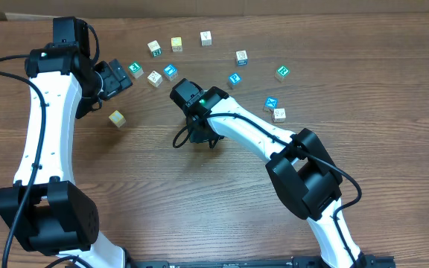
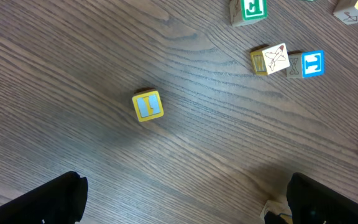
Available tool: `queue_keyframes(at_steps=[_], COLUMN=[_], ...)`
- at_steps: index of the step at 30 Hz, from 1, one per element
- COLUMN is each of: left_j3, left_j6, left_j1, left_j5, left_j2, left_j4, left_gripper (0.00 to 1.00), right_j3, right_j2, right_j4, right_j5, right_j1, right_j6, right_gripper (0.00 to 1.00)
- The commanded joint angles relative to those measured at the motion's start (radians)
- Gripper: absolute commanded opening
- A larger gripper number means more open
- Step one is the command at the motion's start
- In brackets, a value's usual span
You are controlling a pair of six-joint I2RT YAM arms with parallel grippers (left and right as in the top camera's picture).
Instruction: Form a tower
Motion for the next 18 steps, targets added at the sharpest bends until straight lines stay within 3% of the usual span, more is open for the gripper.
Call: queue_keyframes(at_steps=[1,4,18], left_j3=[0.0,0.0,0.0], left_j6=[0.019,0.019,0.019], left_j1=[-0.002,-0.002,-0.002], left_j5=[-0.006,-0.006,-0.006], left_j2=[0.012,0.012,0.012], left_j4=[-0.002,-0.002,-0.002], left_gripper=[1.0,1.0,1.0], right_j3=[-0.004,-0.004,-0.001], right_j2=[0.001,0.001,-0.001], right_j4=[0.006,0.006,-0.017], right_j5=[0.006,0.006,0.006], right_j1=[-0.003,-0.003,-0.003], right_j6=[-0.009,-0.009,-0.008], right_gripper=[0.32,0.33,0.21])
